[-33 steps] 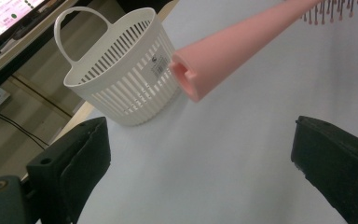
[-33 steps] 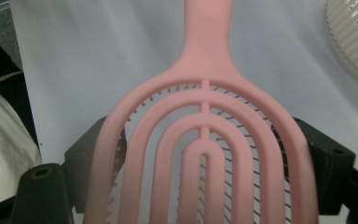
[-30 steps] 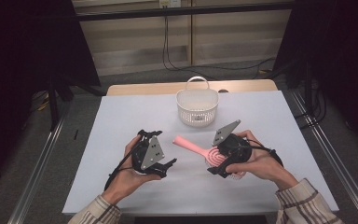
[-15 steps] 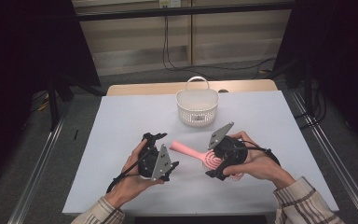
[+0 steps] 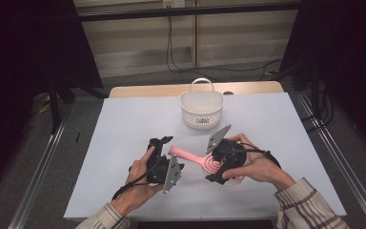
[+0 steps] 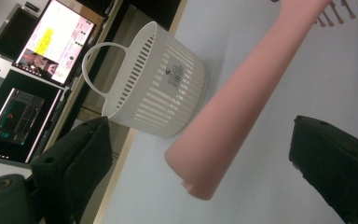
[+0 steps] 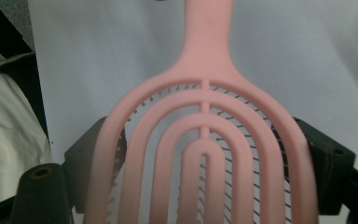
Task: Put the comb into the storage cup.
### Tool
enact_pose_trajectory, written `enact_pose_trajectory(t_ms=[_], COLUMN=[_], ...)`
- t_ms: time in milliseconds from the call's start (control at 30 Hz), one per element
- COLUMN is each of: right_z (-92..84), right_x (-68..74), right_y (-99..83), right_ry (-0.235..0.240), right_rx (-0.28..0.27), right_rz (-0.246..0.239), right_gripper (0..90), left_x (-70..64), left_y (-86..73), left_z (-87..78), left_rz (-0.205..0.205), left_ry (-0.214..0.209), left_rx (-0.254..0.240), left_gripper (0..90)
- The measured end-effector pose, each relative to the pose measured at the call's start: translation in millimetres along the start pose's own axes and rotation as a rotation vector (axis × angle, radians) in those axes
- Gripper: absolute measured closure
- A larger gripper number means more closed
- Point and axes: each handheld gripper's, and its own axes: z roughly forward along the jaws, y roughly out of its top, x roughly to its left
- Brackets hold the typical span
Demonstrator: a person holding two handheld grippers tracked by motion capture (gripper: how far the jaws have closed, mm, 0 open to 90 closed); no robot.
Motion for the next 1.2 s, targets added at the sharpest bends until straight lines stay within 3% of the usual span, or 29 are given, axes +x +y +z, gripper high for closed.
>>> enact_pose_trajectory(t_ms=[400,567,667,733,833,900,1000,1100,1200], right_z=[5.8,7.2,7.9,8.3,8.9,9.4,10.2,11.0,11.3], right_x=[1.1,1.5,2.4,2.8,3.7,3.7,4.3,5.6,6.1], right_y=[8.5,11.3,13.5,15.0,17.6,19.2,21.1,22.3,23.7], right_ry=[0.009,0.009,0.009,0.013,0.011,0.01,0.013,0.013,0.016], right_rx=[0.001,-0.002,0.0,0.002,0.003,-0.006,-0.005,-0.001,-0.003], right_rz=[-0.008,-0.007,-0.006,-0.013,-0.012,-0.007,-0.009,-0.011,-0.018], right_gripper=[19.9,19.9,19.9,19.9,19.9,19.9,19.9,19.9,19.9], left_x=[-12.5,-17.0,-21.3,-22.7,-24.5,-27.8,-30.9,-35.7,-39.6], left_y=[6.5,9.2,9.8,9.8,10.2,9.9,11.6,12.5,14.0], left_z=[1.1,0.9,1.7,2.7,2.9,3.8,2.4,3.2,3.1], left_rz=[0.138,0.166,0.217,0.226,0.278,0.269,0.316,0.331,0.382], left_ry=[0.073,0.098,0.117,0.112,0.126,0.139,0.154,0.169,0.178], left_rx=[0.011,0.014,0.031,0.045,0.08,0.068,0.084,0.074,0.088], left_gripper=[10.6,10.2,11.0,14.3,15.8,16.9,21.2,25.4,28.0])
